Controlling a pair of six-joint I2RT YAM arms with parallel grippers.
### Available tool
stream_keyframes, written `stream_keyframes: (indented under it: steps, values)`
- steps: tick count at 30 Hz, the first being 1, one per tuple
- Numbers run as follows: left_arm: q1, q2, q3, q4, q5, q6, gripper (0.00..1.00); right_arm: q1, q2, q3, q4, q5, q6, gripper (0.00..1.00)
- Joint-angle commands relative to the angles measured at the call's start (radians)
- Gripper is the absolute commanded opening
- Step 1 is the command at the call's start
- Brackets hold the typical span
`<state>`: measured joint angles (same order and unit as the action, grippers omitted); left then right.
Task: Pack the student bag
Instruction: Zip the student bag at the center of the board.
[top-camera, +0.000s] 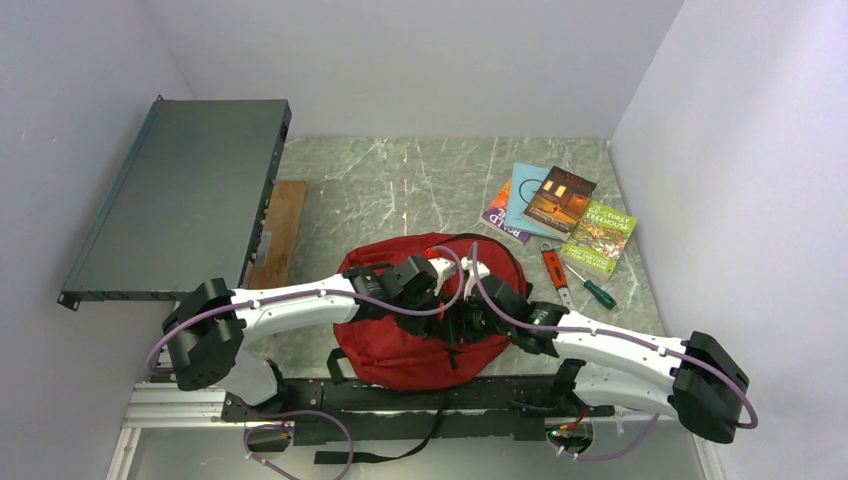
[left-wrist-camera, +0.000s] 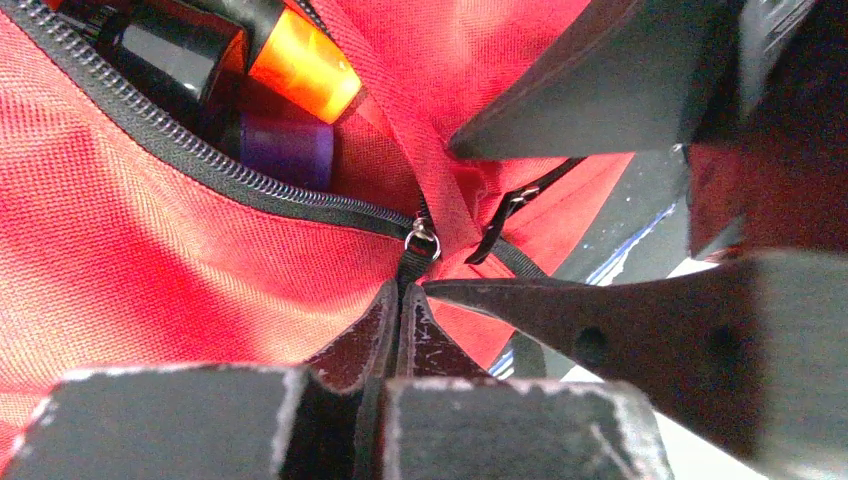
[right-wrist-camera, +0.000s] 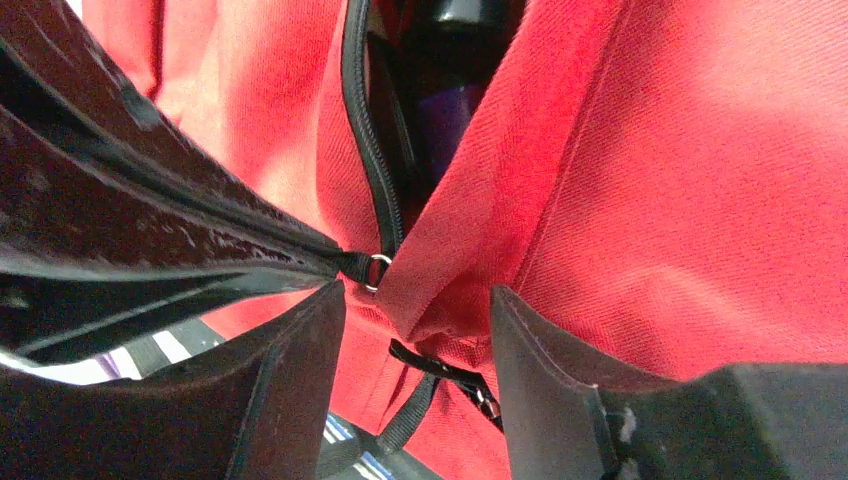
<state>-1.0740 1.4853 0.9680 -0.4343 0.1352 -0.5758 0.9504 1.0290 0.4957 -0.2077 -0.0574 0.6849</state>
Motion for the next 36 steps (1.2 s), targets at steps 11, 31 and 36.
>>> stream_keyframes:
  steps: [11, 31, 36]
  values:
    - [0.002, -0.049, -0.02, 0.067, -0.023, -0.076, 0.0, 0.073, -0.015, -0.062, 0.173, 0.1, -0.023, 0.31]
    - [0.06, 0.051, 0.237, -0.164, -0.376, -0.019, 0.0, 0.142, -0.025, -0.132, 0.203, 0.021, 0.003, 0.0]
    - [0.15, 0.107, 0.295, -0.159, -0.4, 0.02, 0.0, 0.149, -0.054, -0.152, 0.199, 0.028, 0.005, 0.0]
